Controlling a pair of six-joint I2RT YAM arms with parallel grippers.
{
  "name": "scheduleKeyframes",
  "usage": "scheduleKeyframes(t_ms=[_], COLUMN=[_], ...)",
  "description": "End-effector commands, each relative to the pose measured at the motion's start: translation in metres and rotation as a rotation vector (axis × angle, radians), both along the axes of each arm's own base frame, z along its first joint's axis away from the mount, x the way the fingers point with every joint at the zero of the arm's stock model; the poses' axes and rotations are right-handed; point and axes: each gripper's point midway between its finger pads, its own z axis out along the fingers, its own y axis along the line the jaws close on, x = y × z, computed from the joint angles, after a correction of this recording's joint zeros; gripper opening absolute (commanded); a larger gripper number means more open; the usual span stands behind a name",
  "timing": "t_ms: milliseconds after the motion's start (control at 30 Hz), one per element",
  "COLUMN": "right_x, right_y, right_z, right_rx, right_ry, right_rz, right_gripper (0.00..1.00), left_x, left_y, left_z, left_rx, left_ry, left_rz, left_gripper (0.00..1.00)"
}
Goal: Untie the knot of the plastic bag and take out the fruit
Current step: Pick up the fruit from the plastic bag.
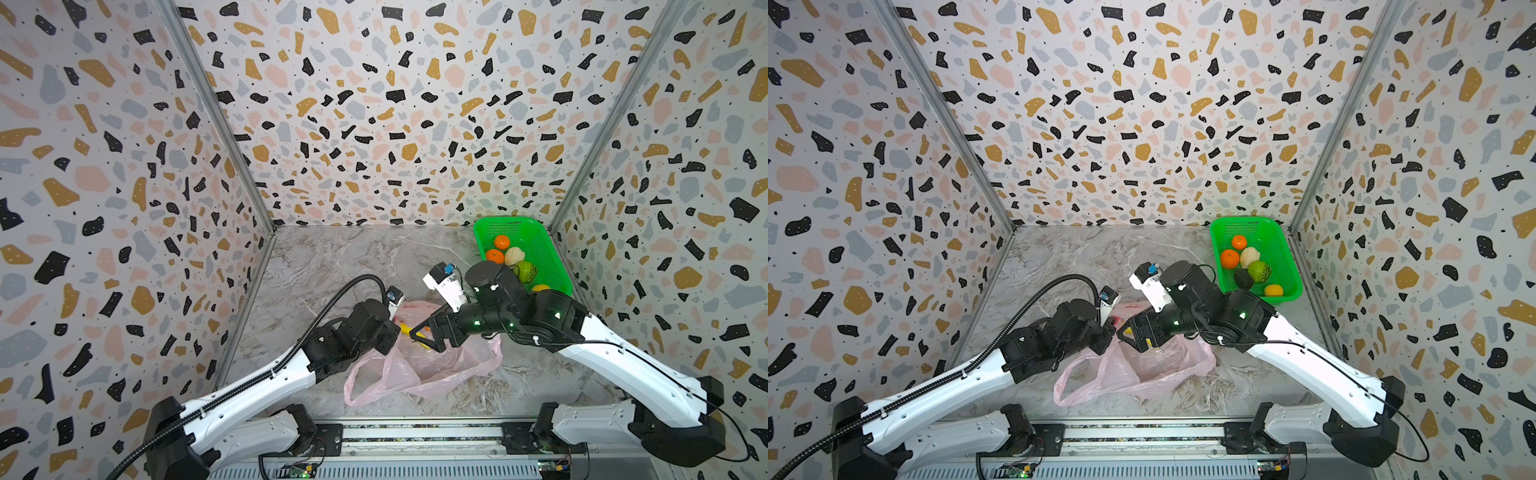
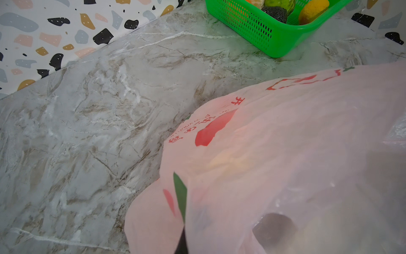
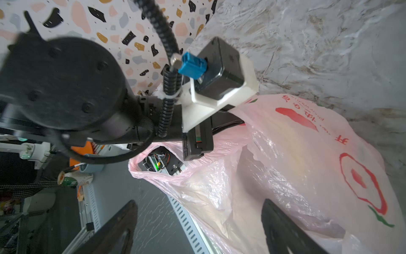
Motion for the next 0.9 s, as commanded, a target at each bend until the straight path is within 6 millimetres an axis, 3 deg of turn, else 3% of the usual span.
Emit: scheduleKeyframes(t_ms=[0, 200, 400, 633, 767, 867], right_x=[0.0, -0.004, 0.022, 0.058, 0.072, 0.085], right_y=[-0.004, -0.007, -0.006, 0.002, -0.01, -0.024], right_z=[-0.027, -0.075, -0.117, -0.164, -0.19, -0.197], right_rx=[-0.089, -0.176, -0.243, -0.292, -0.341, -0.349], right_ry=[-0.004, 0.004, -0.08, -0.189, -0.195, -0.175], right_rz=[-0.036, -0.055, -0.165, -0.283, -0.35, -0.403], right_gripper=[0.88, 0.84, 0.8, 0.8, 0.81, 0.81], left_x=[0.003, 0.003, -0.001, -0.012, -0.017, -0.024], left_y=[-0.001, -0.002, -0.011, -0.007, -0.007, -0.005], left_z=[0.014, 0.023, 0.043, 0.028, 0.026, 0.01], left_rx=[-0.009, -0.024, -0.099, -0.098, -0.096, -0.084], left_ry=[-0.02, -0.029, -0.039, -0.017, -0.001, 0.031], left_rz=[0.009, 0.01, -0.027, -0.057, -0.072, -0.083], left_gripper=[0.0, 0.0, 0.0, 0.0, 0.0, 0.0])
